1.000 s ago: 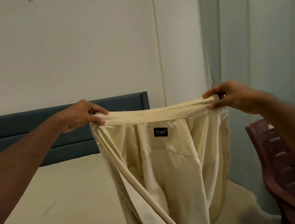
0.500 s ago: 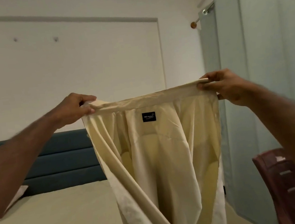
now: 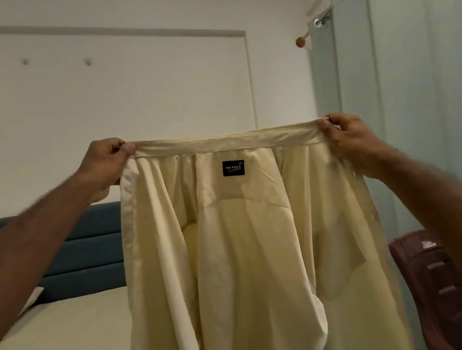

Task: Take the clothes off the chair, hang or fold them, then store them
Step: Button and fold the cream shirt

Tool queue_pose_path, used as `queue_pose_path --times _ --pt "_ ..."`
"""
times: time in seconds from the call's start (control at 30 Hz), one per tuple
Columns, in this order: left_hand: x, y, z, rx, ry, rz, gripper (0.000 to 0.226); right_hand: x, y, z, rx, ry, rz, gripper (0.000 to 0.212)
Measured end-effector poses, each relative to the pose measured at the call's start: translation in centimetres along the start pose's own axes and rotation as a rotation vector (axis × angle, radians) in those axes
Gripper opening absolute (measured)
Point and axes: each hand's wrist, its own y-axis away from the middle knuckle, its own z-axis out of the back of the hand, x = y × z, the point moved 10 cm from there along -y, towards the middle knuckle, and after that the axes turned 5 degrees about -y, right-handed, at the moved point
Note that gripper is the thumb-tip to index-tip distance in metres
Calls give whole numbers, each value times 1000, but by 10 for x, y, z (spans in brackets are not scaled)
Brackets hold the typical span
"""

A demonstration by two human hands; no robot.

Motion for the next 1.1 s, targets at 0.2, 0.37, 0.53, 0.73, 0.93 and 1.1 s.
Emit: queue_pose_path --times 0.2,0.37,0.53,0.73,0.93,1.1 --pt "21 30 2 414 31 50 28 -17 30 3 268 -145 -212 28" --pt "50 41 5 666 -214 89 40 -36 56 -23 527 -111 -424 23" --pt "78 18 -28 67 -420 131 17 -93 29 -56 -84 284 -305 39" --pt "102 212 -151 -222 -362 -254 18 -116 227 -151 -257 7 -165 28" --pt "231 466 -246 88 -186 224 13 -230 478 -208 -5 -128 -698 16" --pt "248 537 -250 80 -34 475 19 -248 535 -199 92 -373 -895 29"
